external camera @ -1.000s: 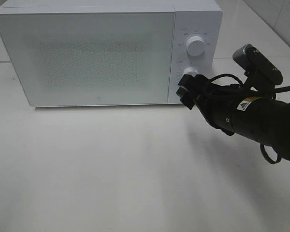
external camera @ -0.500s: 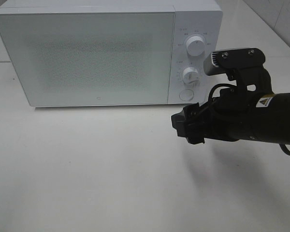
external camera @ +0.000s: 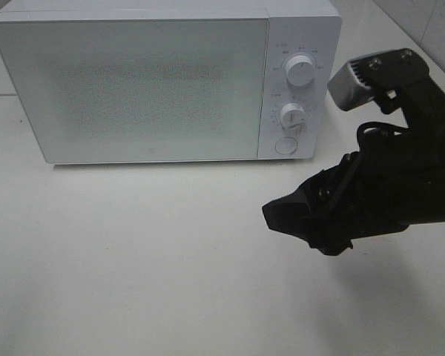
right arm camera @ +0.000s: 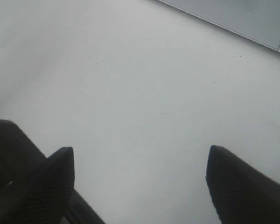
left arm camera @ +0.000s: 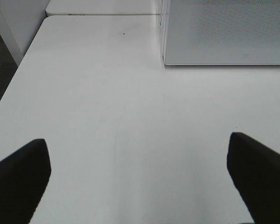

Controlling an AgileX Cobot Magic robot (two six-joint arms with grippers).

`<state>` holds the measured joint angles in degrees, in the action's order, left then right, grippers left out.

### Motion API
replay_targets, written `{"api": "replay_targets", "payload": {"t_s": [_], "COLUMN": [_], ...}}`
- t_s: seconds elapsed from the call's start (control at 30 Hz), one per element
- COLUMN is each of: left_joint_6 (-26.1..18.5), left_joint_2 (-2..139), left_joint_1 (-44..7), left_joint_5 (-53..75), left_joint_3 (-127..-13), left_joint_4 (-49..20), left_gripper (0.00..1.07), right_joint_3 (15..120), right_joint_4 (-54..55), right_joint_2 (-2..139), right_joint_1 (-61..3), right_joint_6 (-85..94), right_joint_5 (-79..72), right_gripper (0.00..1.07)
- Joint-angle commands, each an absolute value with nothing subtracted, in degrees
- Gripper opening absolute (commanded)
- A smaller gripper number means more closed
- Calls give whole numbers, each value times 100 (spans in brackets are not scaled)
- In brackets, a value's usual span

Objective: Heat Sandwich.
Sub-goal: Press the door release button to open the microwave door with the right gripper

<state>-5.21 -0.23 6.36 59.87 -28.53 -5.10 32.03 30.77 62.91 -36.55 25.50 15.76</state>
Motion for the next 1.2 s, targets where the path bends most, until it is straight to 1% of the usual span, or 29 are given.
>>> {"api": "replay_targets", "payload": {"t_s": [0.03,0.13,0.33,0.5,0.73,0.83,0.87,0.97,1.07,1.2], "left_joint_6": [-510,-510,-510,-510,-510,-510,-510,-510,-510,-510], "left_joint_2": [-172,-172,-172,-172,-172,-172,-172,-172,-172,-172], "left_joint_1": [653,653,653,653,653,653,653,653,653,653], "left_joint_5": [5936,5936,5936,5936,5936,5936,5936,5936,5936,5936], "left_joint_3": [-2836,-2836,-2836,-2836,-2836,-2836,-2836,-2836,-2836,-2836], "left_joint_4": [-539,-539,-539,-539,-539,-539,-539,-539,-539,-539], "left_gripper": [97,97,97,97,97,97,97,97,97,97], "right_joint_3": [3415,3673,3816,3816,3816,3816,3816,3816,3816,3810], "right_joint_4": [2710,2257,1621,1427,1427,1375,1375,1169,1066,1054], "right_joint_2": [6068,5758,5288,4870,4337,3804,3804,3117,2802,2263], "right_joint_1": [-3655,-3655,-3655,-3655,-3655,-3655,-3655,-3655,-3638,-3014], "right_joint_6": [2343,1702,974,888,831,791,791,733,590,441], "right_joint_5": [2177,2762,3547,4137,4887,5518,5518,5890,5959,6148], "right_gripper": [76,76,76,76,76,76,76,76,76,76]}}
